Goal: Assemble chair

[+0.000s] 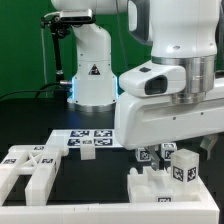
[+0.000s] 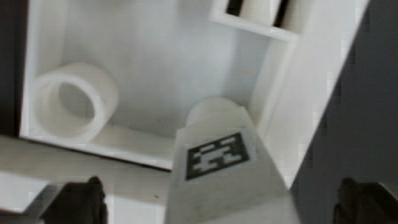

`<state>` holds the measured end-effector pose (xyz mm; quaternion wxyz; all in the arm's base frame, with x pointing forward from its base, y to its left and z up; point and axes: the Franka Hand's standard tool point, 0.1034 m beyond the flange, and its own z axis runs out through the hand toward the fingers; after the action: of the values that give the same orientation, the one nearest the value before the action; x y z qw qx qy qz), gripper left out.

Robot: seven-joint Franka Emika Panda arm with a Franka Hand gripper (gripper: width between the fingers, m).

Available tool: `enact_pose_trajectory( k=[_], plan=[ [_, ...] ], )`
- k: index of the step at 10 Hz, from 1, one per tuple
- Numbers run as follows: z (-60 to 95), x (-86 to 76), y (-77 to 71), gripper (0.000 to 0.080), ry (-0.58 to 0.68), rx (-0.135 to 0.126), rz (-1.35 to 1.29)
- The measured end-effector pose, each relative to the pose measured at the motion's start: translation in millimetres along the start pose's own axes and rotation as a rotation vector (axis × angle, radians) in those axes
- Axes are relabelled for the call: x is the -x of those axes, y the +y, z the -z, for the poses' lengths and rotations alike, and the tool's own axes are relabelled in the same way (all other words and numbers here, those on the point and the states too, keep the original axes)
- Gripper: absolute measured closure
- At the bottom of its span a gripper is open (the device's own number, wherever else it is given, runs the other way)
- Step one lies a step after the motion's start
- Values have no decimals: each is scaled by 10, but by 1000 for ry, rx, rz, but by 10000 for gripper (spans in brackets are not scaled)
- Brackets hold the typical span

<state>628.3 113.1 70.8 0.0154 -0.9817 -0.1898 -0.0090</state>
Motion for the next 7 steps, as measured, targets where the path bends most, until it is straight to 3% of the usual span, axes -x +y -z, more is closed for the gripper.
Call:
enact_pose_trajectory(
  k=[1,3,4,5,7],
  plan=[
    [1,-1,4,151,-2,10,53],
    [2,1,14,413,-3,15,106],
    [2,1,15,413,-3,15,106],
    [2,2,15,515,-3,15,101],
    [2,1,14,514,-3,14,73]
  ],
)
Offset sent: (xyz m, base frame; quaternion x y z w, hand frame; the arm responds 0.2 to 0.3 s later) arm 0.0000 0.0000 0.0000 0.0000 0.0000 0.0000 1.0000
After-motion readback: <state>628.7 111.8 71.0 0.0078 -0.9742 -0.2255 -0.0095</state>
